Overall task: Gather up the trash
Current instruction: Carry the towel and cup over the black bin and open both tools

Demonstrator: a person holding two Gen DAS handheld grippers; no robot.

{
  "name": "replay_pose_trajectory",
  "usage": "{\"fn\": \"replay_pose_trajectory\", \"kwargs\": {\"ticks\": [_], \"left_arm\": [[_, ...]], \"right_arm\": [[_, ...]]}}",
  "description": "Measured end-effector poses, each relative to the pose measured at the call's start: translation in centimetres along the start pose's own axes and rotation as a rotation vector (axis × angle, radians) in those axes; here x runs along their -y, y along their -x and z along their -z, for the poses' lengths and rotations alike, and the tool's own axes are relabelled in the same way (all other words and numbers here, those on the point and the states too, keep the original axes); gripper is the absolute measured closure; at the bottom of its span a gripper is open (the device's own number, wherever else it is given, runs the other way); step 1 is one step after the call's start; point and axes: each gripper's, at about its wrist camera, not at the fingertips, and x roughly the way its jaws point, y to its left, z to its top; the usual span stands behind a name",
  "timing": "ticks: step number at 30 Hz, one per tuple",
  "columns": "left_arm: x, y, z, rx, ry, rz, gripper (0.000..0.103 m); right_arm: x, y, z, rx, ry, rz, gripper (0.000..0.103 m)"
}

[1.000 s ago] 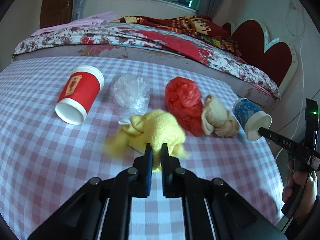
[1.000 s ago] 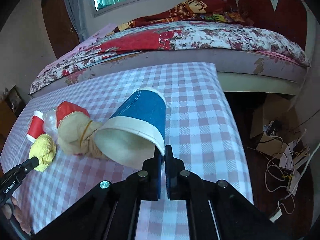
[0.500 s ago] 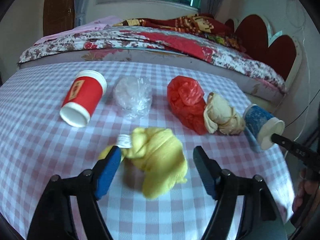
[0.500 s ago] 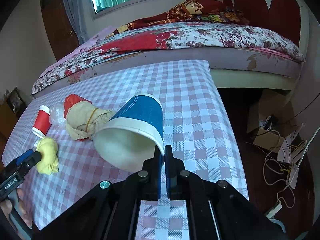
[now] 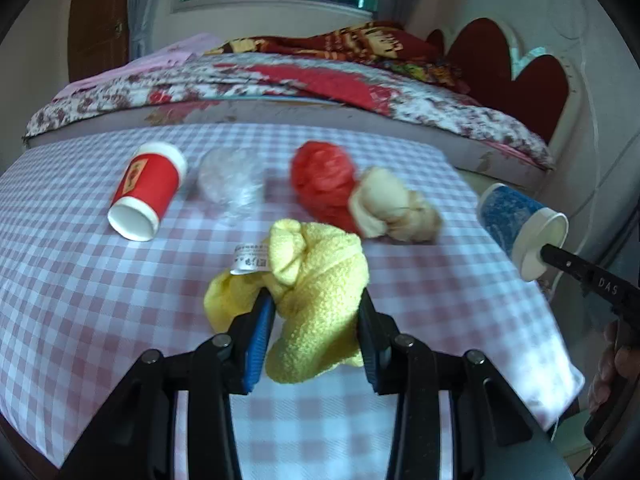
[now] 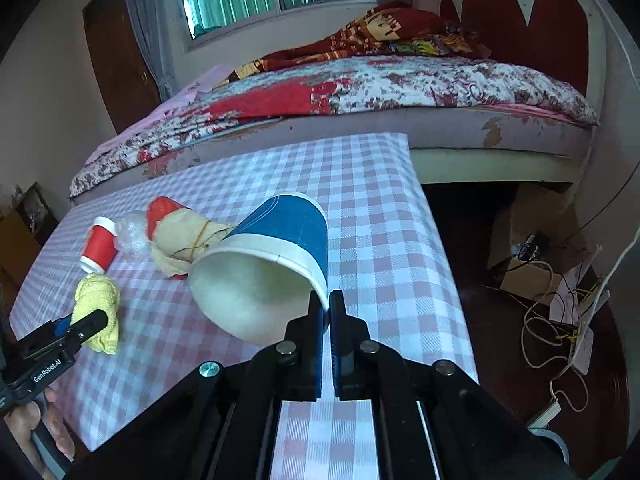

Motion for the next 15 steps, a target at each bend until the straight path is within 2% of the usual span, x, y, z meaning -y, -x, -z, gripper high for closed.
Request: {"fn": "replay_pose_trajectory", "kwargs": {"ticks": [6, 15], "left_arm": [[3.1, 2.6, 1.1, 0.028, -0.053, 0.039, 0.063], [7.2, 4.5, 3.5, 0.017, -0.109, 0.091, 0.063]], "right_arm": [[0.2, 4.7, 2.1, 0.049, 0.006, -0.005, 0.1], [2.2, 10.3, 5.7, 0.086, -0.023, 0.001, 0.1]]}}
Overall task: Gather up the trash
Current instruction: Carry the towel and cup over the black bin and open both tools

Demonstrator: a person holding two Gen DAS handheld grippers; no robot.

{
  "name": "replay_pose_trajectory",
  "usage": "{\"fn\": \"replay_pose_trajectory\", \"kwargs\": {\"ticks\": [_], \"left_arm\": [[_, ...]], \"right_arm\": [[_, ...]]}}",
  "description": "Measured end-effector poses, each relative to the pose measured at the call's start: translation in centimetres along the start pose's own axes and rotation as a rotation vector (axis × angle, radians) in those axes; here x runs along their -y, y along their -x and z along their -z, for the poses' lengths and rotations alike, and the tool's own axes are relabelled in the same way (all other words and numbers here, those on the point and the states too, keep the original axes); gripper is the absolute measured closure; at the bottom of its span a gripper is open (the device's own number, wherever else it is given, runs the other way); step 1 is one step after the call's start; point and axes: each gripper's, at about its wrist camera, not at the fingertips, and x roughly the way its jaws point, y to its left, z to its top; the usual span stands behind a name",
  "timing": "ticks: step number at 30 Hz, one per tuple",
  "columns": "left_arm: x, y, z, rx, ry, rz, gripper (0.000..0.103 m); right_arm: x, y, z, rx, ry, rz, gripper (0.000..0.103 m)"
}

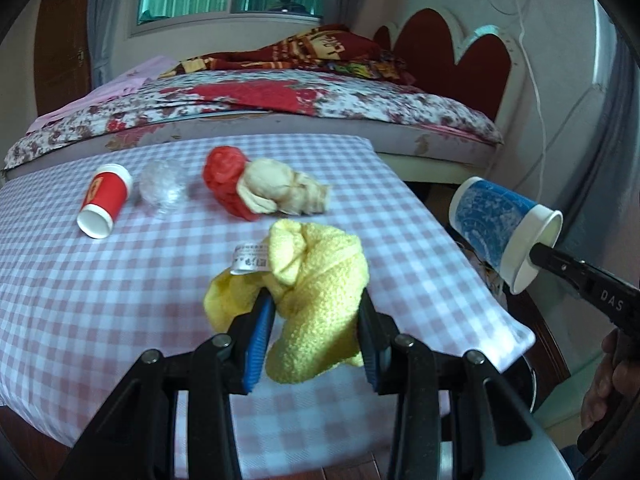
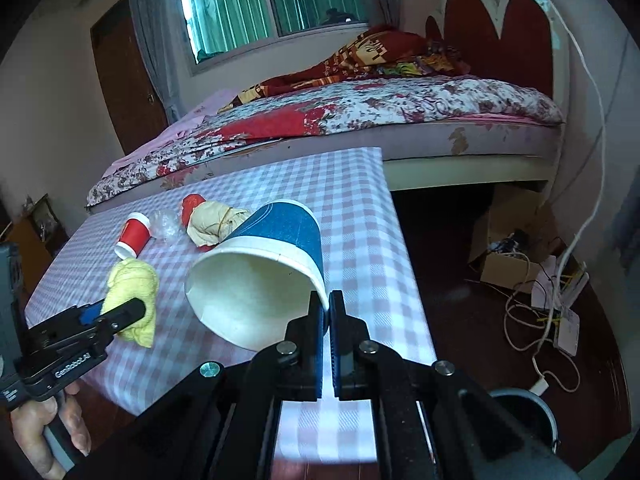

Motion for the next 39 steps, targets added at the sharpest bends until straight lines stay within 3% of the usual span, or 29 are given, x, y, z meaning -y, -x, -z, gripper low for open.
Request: {"fn": "replay_pose_trajectory", "kwargs": {"ticks": [14, 28, 39], "left_arm": [[9.9, 1.9, 2.5, 0.001, -0.128, 0.122, 0.063], [19.6, 1.3, 5.5, -0.058, -0.26, 0.264, 0.063], [24.3, 1.0, 7.7, -0.097, -0.334, 0.327, 0.063]], "right_arm": [[6.1, 8.4, 5.1, 0.058, -0.12, 0.077, 0.1], [13.1, 14.3, 10.7, 0.057, -0.244, 0.216, 0.1], [17.0, 17.6, 14.8, 0.039, -0.317, 0.301, 0.1]]}}
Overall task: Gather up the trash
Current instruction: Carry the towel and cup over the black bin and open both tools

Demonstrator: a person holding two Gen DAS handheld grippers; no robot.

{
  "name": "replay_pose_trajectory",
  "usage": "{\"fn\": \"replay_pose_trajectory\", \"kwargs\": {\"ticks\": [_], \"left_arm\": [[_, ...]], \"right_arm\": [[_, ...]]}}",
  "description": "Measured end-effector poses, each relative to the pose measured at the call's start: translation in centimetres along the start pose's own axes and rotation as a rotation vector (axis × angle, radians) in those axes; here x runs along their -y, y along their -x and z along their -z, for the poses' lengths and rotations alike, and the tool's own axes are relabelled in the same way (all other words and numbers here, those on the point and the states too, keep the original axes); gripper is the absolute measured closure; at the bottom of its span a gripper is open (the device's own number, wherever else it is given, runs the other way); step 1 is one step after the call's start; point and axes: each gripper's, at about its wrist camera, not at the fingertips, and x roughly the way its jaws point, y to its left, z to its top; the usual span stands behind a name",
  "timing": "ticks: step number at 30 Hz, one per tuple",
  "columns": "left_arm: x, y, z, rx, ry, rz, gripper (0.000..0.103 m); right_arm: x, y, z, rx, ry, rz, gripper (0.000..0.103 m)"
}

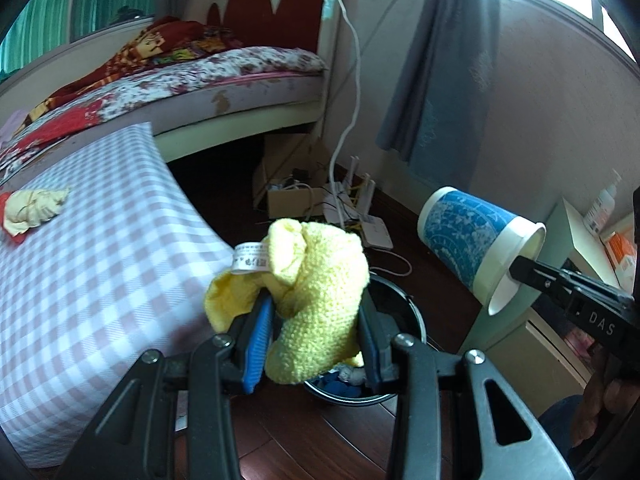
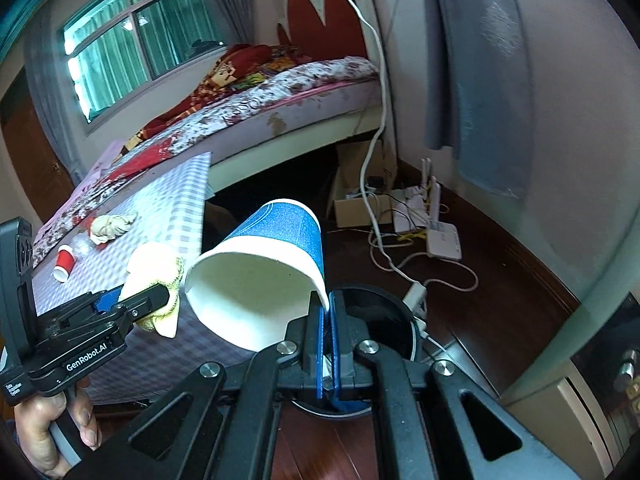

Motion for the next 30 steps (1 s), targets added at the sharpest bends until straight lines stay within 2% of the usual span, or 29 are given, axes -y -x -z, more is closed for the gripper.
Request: {"fn": "replay_pose_trajectory", "kwargs": {"ticks": [8, 16, 24, 30], "left_arm": [[2.0, -2.2, 0.7, -0.048, -0.025, 0.03, 0.063], [3.3, -5.9, 1.6, -0.123, -0.037, 0.065, 0.063], [2.7, -9.0, 2.2, -0.172, -0.023, 0.071, 0.062], [1.7, -11.5, 2.9, -0.216, -0.011, 0.048, 0.062]], "right_arm": [[2.3, -0.2, 1.1, -0.028, -0.023, 0.027, 0.1], [4.3, -1.7, 2.5, -0.087, -0.023, 0.045, 0.1], [5.4, -5.8, 3.3, -0.178, 0.006, 0.056, 0.1], [5.6, -10.0, 4.1, -0.249, 0.035, 0.056, 0.1]]}}
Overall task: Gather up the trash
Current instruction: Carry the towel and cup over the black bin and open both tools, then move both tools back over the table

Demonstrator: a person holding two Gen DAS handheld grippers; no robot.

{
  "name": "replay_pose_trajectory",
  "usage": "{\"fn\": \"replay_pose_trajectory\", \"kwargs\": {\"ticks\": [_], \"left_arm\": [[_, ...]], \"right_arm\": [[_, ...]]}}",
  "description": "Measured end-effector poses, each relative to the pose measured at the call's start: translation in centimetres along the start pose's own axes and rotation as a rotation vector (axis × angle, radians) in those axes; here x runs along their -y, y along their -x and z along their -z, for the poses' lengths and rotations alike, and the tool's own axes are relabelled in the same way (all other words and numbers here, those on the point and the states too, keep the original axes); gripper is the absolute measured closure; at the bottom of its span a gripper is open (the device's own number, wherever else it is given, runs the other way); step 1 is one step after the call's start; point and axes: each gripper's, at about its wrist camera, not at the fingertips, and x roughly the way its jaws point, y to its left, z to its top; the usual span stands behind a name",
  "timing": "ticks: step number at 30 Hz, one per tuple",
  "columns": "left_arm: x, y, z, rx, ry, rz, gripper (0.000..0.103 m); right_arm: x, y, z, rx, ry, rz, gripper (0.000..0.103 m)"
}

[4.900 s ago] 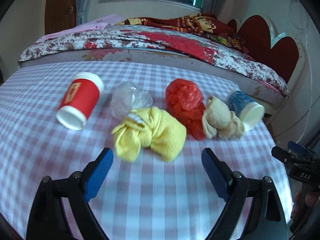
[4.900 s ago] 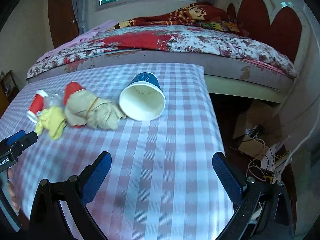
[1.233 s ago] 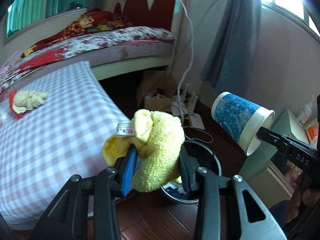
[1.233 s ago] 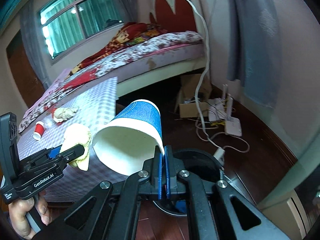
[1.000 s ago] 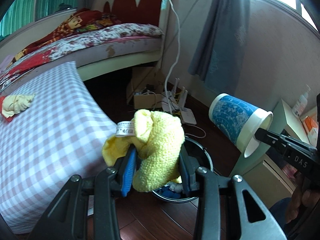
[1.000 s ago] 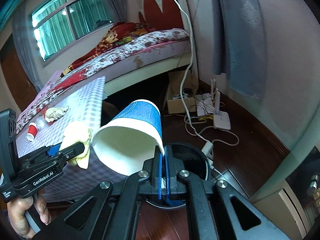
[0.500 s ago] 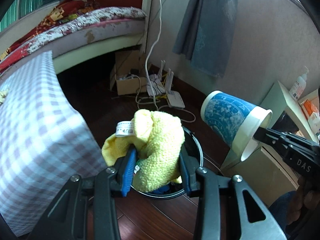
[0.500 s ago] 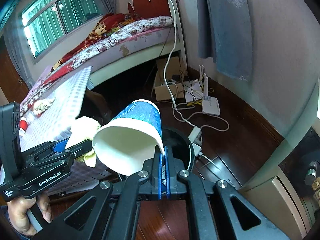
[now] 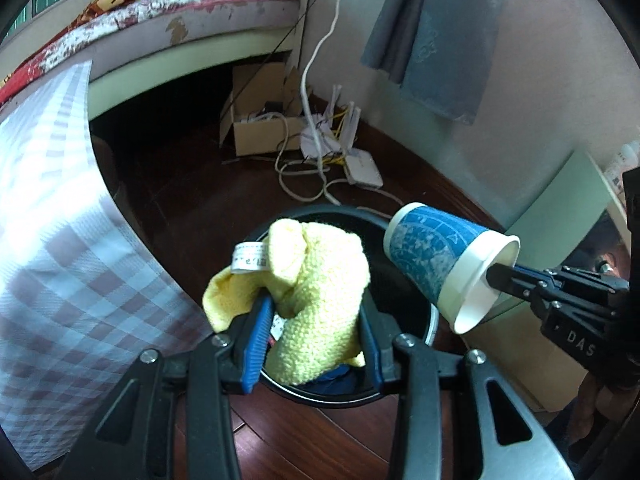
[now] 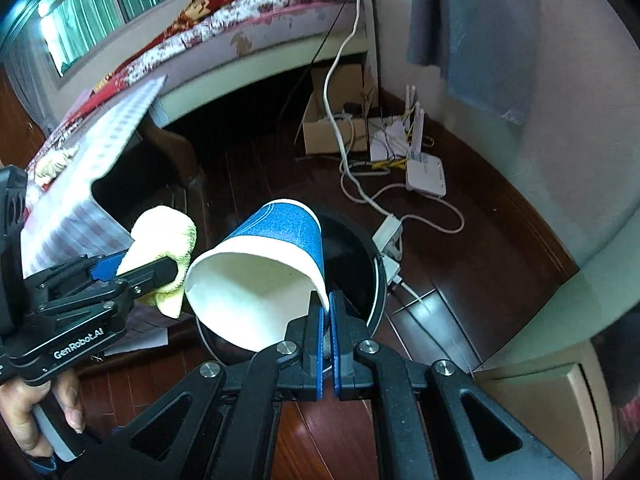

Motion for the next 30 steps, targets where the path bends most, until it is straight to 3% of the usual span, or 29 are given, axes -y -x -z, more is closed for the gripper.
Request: {"fn": "replay_pose_trajectory", "kwargs": {"ticks": [3, 5, 6, 7, 8, 9, 10, 11, 15, 16, 17, 30], "left_arm": [[-0.4, -1.1, 0.2, -0.022, 0.01, -0.001, 0.061], [-0.5, -1.9, 0.4, -0.043, 0.018, 0.02, 0.053], [-0.6, -2.2, 0.6, -0.06, 0.024, 0.025, 0.04], [-0.6, -2.7, 0.7, -0.084, 0.028, 0.016, 0.018], [-0.6, -3.1, 1.0, -0.108, 0.031, -0.009, 0.01], [-0.6, -3.0, 1.3, -0.105, 0.03, -0.026, 0.006], [-0.6, -2.9, 1.5, -0.097, 0.028, -0.043, 0.006], [-0.5, -2.7, 1.7, -0.093, 0.027, -0.061, 0.005], [-0.8, -2.7, 2.2, -0.087, 0.028, -0.085, 0.001], [-0.6, -2.7, 2.2, -0.089, 0.022, -0.095, 0.001], [-0.5, -2.5, 2.3, -0.083, 0.018, -0.098, 0.001], [-0.6, -0.3, 2.5, -0.033, 0.024, -0.102, 0.001]], "right_arm": [[0.0, -1.9, -0.2, -0.035, 0.005, -0.004, 0.1], [0.0, -2.9, -0.1, -0.05, 0.01, -0.009, 0.1], [0.0, -3.2, -0.1, -0.053, 0.012, -0.012, 0.1], [0.1, -3.6, -0.1, -0.056, 0.015, -0.023, 0.099], [0.4, -4.3, 0.0, -0.069, 0.029, -0.02, 0.092], [0.5, -4.7, 0.1, -0.085, 0.032, 0.016, 0.079], [1.0, -5.3, 0.3, -0.108, 0.027, 0.072, 0.04], [1.8, -5.6, 0.6, -0.123, 0.011, 0.102, 0.016], [3.2, -5.2, 1.2, -0.122, -0.028, 0.127, 0.01], [3.1, -5.1, 1.3, -0.123, -0.025, 0.136, 0.002], [3.1, -5.1, 1.5, -0.123, -0.012, 0.153, 0.001], [1.1, -3.3, 2.3, -0.094, 0.037, 0.173, 0.001]]}}
